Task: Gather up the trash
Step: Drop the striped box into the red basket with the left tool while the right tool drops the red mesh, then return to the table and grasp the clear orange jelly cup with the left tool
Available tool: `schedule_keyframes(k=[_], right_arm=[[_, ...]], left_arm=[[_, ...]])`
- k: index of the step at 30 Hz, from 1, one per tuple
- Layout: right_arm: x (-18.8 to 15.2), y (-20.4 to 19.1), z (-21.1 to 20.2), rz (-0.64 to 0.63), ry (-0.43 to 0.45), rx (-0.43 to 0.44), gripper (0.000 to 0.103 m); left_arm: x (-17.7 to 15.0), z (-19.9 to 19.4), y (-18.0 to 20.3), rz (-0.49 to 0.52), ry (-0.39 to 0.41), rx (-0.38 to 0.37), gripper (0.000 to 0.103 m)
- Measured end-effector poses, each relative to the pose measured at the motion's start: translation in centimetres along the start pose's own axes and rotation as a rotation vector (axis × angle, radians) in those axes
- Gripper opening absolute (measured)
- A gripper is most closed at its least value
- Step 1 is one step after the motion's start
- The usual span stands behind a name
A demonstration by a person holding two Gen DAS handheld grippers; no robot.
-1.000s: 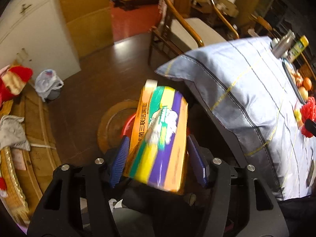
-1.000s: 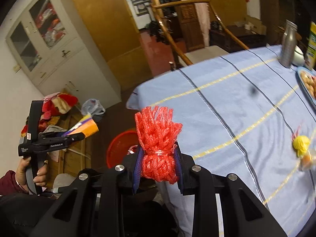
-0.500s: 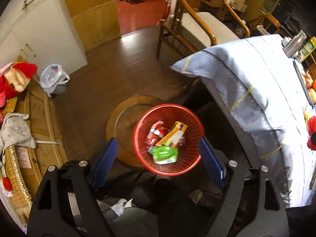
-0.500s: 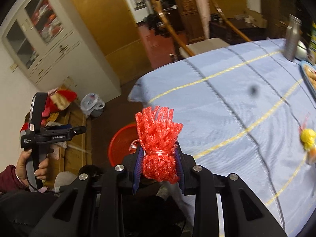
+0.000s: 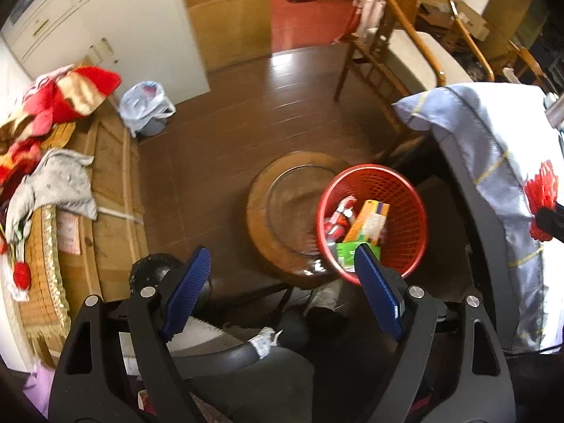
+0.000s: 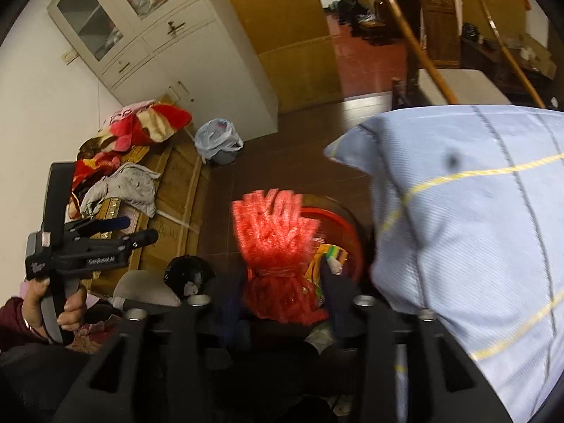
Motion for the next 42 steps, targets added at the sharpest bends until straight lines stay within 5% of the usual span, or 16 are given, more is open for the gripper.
schedule_keyframes(k=[8,16,22,29,35,42], right_arm=[[2.6,0.6,-3.1,0.002,0.084,-0.029,0.055],[-1.7,7.7,-11.4,0.193,0.199,-0.197,0.057],[-10.4,14.3,-20.1,0.483,0.330,-0.381,0.057],[-22.7,16.8,-28.3,0.849,0.487,-0.579,0.059],[-32.6,15.4,-31.1,1.163,0.631,-0.667,0.061],[-38.1,12.4,-32.0,1.353,0.721,-0.773,0.062]], left_arm=[[1.8,-0.1,0.2,-0.031,0.027,-0.028,0.081],[6.1,-1.4,11.3,0.210,0.079,-0.149,0.081],[6.4,-2.8,25.5,0.523,0.093,-0.282,0.081],[1.3,-5.8,41.8,0.928,0.111,-0.448,0.081],[-3.8,-7.8,49.4,1.190,0.124,-0.536,0.084],[-7.3,-7.5,54.8,1.346,0.067,-0.601,0.085]])
Point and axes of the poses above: each gripper's, at about its wrist camera, not at the fingertips, and z roughly the way its jaws point, y to its right, x to its top, the point moved 9 cm from there along z, roughly the way its jaws point
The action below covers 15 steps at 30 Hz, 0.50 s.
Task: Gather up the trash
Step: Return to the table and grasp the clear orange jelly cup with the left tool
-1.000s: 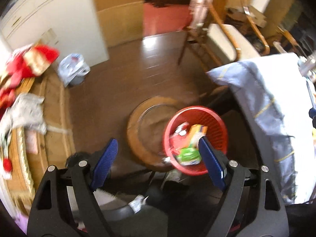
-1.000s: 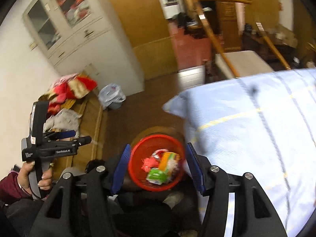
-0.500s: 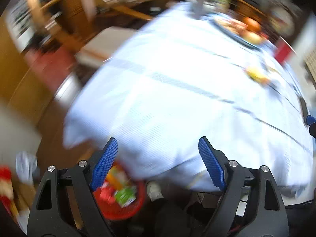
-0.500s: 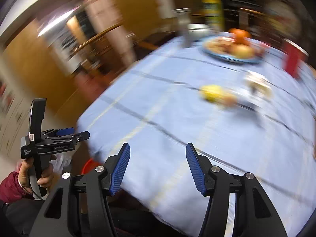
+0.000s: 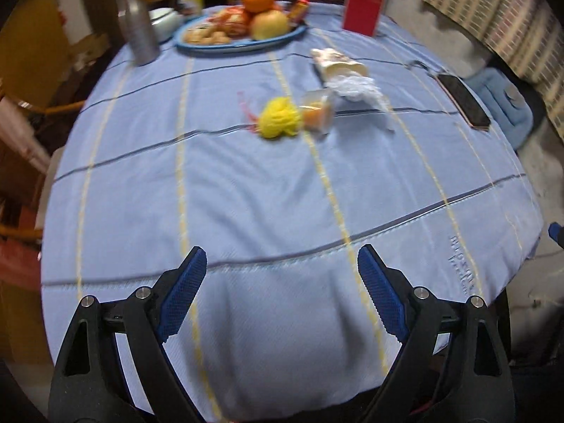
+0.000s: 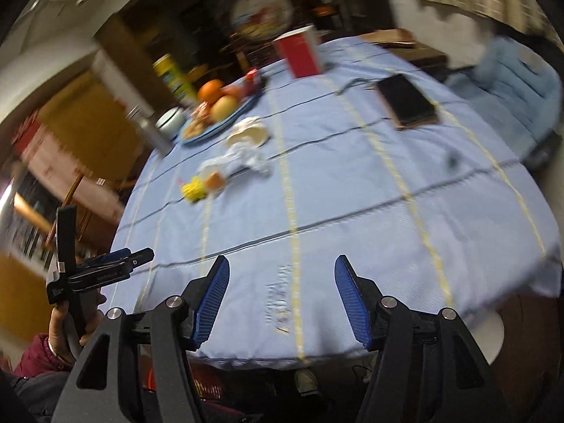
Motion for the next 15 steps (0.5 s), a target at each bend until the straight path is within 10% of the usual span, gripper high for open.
schedule_keyframes(k=[15], right_arm=[[0.1,6.1,-3.3,0.072,0.059,-0.200,0.063]], left_arm=[[10.9,5.8,3.1,0.100,0.059,-0.045,0.085]])
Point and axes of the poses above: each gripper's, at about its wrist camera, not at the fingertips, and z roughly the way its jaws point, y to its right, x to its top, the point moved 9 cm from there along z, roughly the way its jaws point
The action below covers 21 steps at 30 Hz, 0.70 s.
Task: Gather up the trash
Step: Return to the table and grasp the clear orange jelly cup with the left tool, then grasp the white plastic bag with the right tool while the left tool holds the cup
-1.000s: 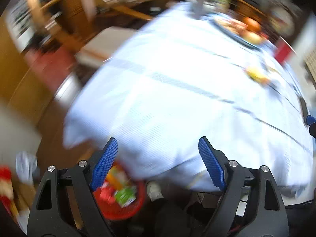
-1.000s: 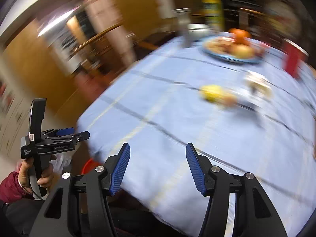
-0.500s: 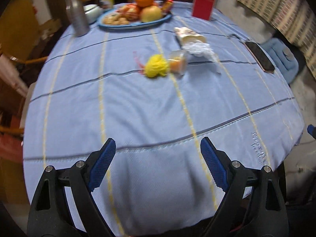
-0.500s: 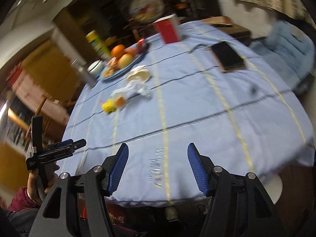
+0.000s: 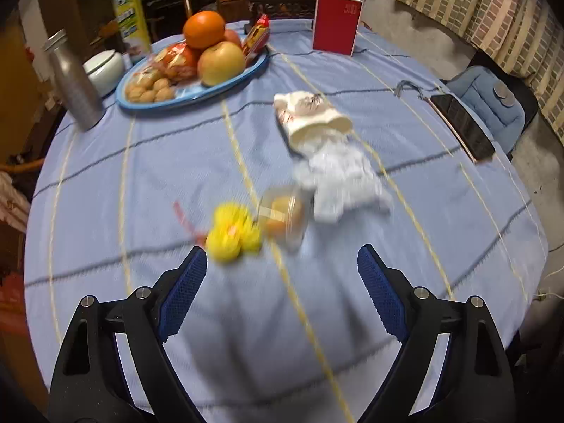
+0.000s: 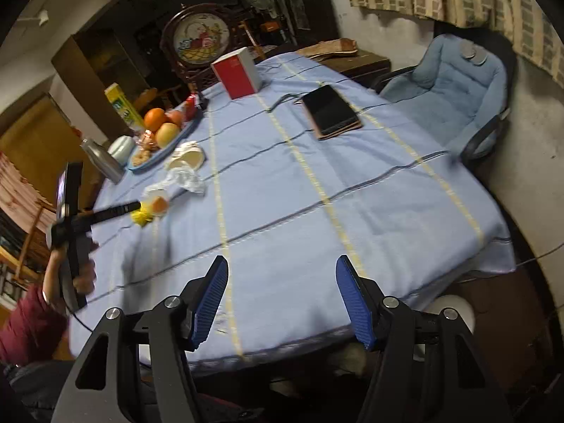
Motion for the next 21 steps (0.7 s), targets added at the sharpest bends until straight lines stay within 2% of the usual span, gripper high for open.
schedule_keyframes(k=[4,9,10,12,13,15,18,21], right_arm=[[-0.3,2.1,-0.9,0.020,0.004,-0.064,0.064],[-0.7,4.1,-1.5,0.056,-0.005,-0.105,0.065],[-0.7,4.1,-1.4,0.053,-0.008,-0.107,0.065],[-0.6,4.0,-1.3,0.044,-0.011,-0.101,0.065],[-0.3,3.7,-1.1,0.037,-0.010,-0.090,0.065],[0.3,3.0,-0.5,0.027,-0.008,-0.065,0.065],[1.4,1.3,0.8,0.004,-0.012,-0.003,0.065],[2.3,-1.2,2.9,-0.027,-0.042,0.073,0.065]], left_arm=[[1.8,3.4,0.3,-0.008,-0.019,-0.004,0.085],[2.5,6.5,1.2,0.018,-0.046,0.007,0.081],[2.4,6.9,1.2,0.024,-0.052,0.012,0.077],[1.8,7.2,1.7,0.022,-0.075,-0.024,0.044],[1.5,6.9,1.9,0.016,-0.080,-0.054,0.036],[0.2,5.1,2.5,-0.004,-0.071,-0.112,0.032],[-2.6,1.4,3.3,-0.021,-0.046,-0.149,0.032],[-5.9,-1.8,3.2,-0.033,-0.038,-0.151,0.032]])
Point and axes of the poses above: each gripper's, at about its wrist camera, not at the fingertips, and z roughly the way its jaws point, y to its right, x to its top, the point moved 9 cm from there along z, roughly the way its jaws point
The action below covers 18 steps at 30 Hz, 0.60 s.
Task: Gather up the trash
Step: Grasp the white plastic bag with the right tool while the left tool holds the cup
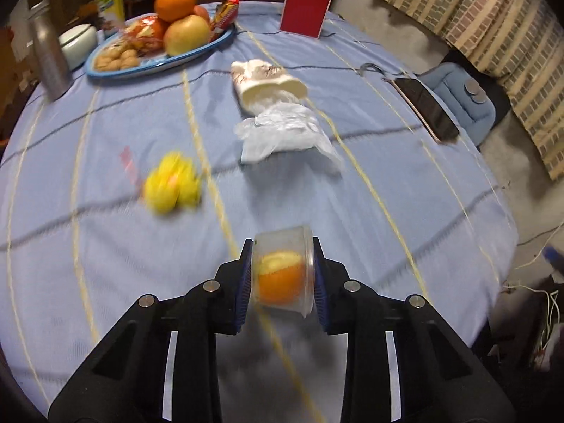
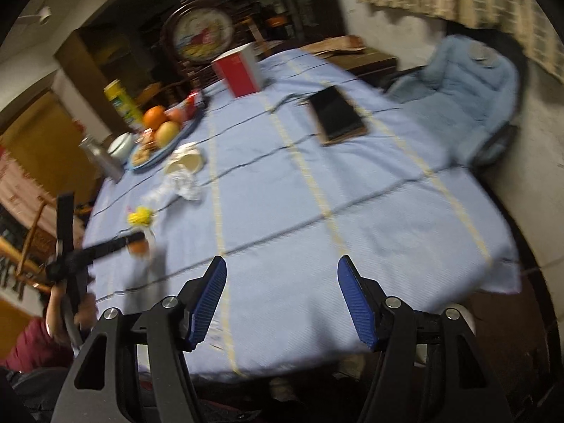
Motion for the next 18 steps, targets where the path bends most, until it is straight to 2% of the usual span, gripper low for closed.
schedule_keyframes(k=[2,5,9,14,18], right_arm=[[0.4,-2.2,1.9,-0.035,-0.038,0.057,0.065],[0.7,-5.9,4.3,-0.103,-0.092,0.131,0.065],[0.6,-10.8,6.7,-0.196,-0.142,0.208,0.065],[0.8,-14.8,8.9,-0.264,-0.168,0.246,0.065],[2.0,-16.4,11.1,-0.313,-0.174,0.233,0.065]], left_arm=[[-2.0,-1.3,-0.6,-0.014,-0.007,0.023,0.032],[-4.3,-2.8,-2.6,-0.031,-0.013,0.111,0.032],[-6.9,-5.2,-6.2,-0.116,-0.009,0.192,0.031],[-10.3,-9.1,-10.9,-0.247,0.007,0.280,0.031],[-12.9,-12.4,-13.9,-0.356,0.035,0.334,0.031]])
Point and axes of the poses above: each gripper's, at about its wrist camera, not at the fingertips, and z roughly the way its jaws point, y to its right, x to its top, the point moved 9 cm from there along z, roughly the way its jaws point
